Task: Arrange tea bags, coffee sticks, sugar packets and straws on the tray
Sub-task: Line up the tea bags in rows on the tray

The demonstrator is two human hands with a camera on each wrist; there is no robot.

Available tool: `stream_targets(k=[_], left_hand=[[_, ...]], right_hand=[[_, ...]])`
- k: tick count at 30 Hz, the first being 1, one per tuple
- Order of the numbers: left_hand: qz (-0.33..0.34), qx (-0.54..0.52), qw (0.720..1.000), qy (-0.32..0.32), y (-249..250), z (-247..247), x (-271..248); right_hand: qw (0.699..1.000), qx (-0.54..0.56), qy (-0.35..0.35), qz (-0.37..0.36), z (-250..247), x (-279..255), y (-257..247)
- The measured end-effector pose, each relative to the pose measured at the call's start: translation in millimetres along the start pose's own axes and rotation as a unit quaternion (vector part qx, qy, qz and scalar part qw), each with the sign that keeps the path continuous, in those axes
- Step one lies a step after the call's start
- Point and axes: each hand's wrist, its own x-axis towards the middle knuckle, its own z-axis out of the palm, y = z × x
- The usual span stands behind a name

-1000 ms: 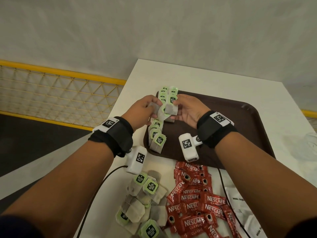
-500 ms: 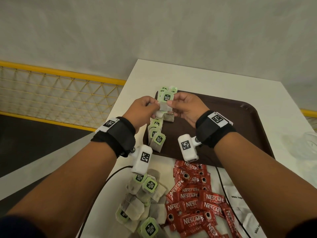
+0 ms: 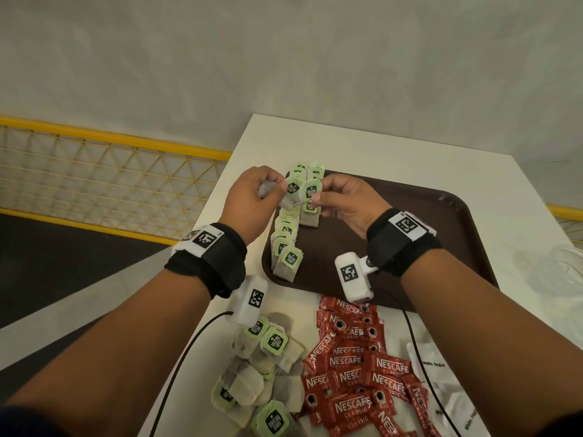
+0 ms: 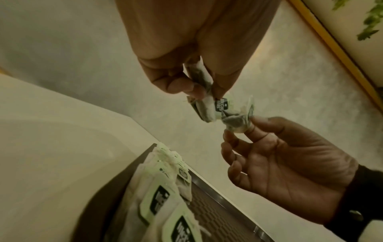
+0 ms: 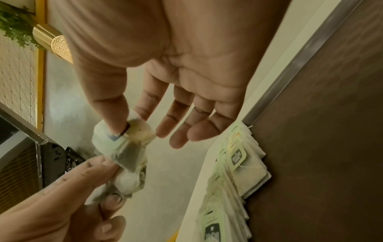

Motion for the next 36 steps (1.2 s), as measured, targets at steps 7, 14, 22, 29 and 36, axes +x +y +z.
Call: stream_targets(k=[7,14,22,29,36], left_hand=[[0.073,0.087,0.994,0.010,4.1,1.1,-3.6],[0.043,0.031,0.998,-0.029,2.3,1.3,-5.0],[0.062,0.070,0.994,-0.047,7.9,0.1,-9.0],[-0.049,-0.067,0.982,-0.171,19.7,-1.8,-14.6],[-0.144,-0.190,0.951,-0.196,25.1,-0.4,-17.4]], right_hand=[[1.000,-0.011,0.004,-0.003,5.8,-7.2,-4.2],[0.997,0.078,0.024,-0.009,-1.0,-13.6,-1.0],[0.983,0.175,0.048,-0.005,-0.2,-12.7,-7.0],[0.960,0.278,0.034,0.011,-1.9,-13.1,-12.7],[0.946,0.323,0.008,0.020,0.1,-14.7,-13.1]])
